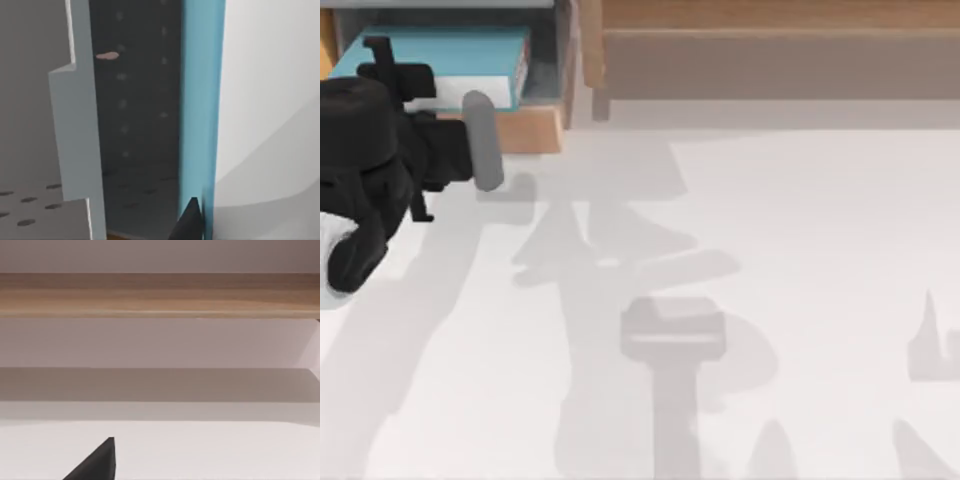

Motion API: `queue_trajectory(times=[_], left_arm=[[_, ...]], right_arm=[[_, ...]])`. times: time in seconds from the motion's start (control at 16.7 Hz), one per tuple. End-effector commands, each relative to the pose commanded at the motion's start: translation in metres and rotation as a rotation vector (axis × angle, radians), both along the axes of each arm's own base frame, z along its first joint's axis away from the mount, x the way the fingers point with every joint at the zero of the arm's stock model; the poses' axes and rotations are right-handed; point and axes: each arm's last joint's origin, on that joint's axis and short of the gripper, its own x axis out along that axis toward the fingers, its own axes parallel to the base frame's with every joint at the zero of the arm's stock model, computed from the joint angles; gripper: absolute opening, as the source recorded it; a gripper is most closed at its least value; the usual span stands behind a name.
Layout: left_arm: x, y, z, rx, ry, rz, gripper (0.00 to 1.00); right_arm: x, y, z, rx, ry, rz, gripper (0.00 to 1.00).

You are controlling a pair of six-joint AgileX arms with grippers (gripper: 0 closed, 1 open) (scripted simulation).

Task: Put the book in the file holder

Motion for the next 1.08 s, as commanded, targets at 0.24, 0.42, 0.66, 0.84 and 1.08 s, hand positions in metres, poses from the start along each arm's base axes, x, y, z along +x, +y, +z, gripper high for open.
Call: queue_trajectory(times=[0.24, 0.42, 0.66, 0.84, 1.08], left_arm=[[0.0, 0.001, 0.0, 0.0, -0.001, 0.003, 0.0], [0.011, 0.002, 0.001, -0.006, -0.008, 0.008, 0.0], [0.028, 0.0, -0.004, -0.001, 0.0, 0.003, 0.0], [0.03, -0.001, -0.005, 0.0, 0.0, 0.0, 0.0], [0.03, -0.001, -0.005, 0.0, 0.0, 0.0, 0.23]], right_arm=[[0.0, 0.0, 0.0, 0.0, 0.0, 0.0, 1.0], [0.0, 0.0, 0.0, 0.0, 0.0, 0.0, 1.0], [0.0, 0.0, 0.0, 0.0, 0.0, 0.0, 1.0], [0.0, 0.0, 0.0, 0.0, 0.0, 0.0, 1.0], [0.0, 0.0, 0.0, 0.0, 0.0, 0.0, 1.0]])
